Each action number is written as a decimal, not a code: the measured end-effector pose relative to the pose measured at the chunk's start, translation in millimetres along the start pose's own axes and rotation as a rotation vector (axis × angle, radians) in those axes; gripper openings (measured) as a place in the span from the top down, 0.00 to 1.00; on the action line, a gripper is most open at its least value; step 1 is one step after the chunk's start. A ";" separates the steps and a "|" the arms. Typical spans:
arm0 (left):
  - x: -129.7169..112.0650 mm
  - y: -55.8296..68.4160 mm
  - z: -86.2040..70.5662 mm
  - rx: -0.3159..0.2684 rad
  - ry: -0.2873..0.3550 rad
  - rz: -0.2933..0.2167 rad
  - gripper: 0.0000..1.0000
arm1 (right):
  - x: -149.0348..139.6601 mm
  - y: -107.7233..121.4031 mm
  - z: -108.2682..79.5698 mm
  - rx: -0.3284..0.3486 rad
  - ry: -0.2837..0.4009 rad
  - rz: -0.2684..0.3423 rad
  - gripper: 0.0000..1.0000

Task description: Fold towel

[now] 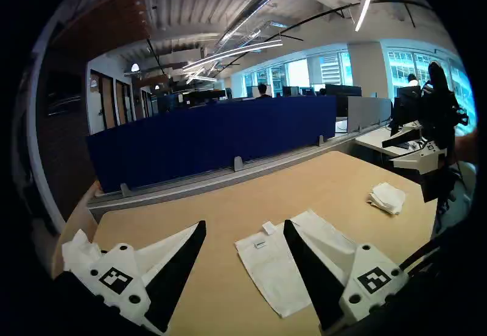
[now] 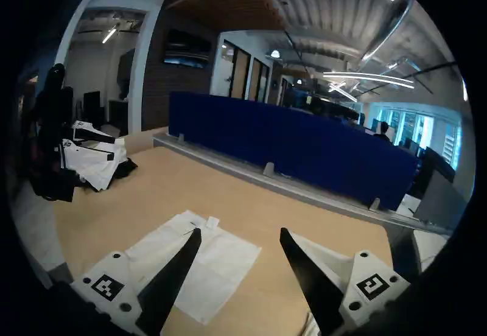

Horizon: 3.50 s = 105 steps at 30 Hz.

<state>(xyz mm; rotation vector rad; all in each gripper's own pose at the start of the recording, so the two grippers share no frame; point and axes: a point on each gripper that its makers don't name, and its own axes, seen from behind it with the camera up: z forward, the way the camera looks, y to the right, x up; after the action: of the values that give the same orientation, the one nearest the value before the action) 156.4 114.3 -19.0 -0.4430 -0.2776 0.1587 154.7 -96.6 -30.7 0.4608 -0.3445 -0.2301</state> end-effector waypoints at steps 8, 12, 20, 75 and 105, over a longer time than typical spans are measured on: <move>-24.2 15.8 7.5 -0.023 -0.027 0.010 0.06 | -22.3 -4.2 5.8 0.002 -0.023 -0.001 0.00; -41.6 19.8 13.1 -0.027 -0.046 0.009 0.06 | -39.1 -7.1 10.7 0.006 -0.036 0.002 0.00; -87.0 24.7 25.4 -0.035 -0.110 0.019 0.06 | -85.5 -17.2 22.5 0.027 -0.101 -0.003 0.00; -278.6 92.6 36.1 -0.236 -0.566 0.051 0.10 | -276.2 -73.7 36.1 0.193 -0.487 0.015 0.10; -281.2 94.8 33.9 -0.229 -0.590 0.060 0.80 | -283.6 -73.3 37.7 0.182 -0.523 0.070 0.81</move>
<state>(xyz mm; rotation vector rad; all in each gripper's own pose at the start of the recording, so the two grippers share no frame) -129.5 153.1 -96.3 -0.6271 -0.8684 0.3178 -129.6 -92.4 -110.6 0.5644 -0.8978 -0.2509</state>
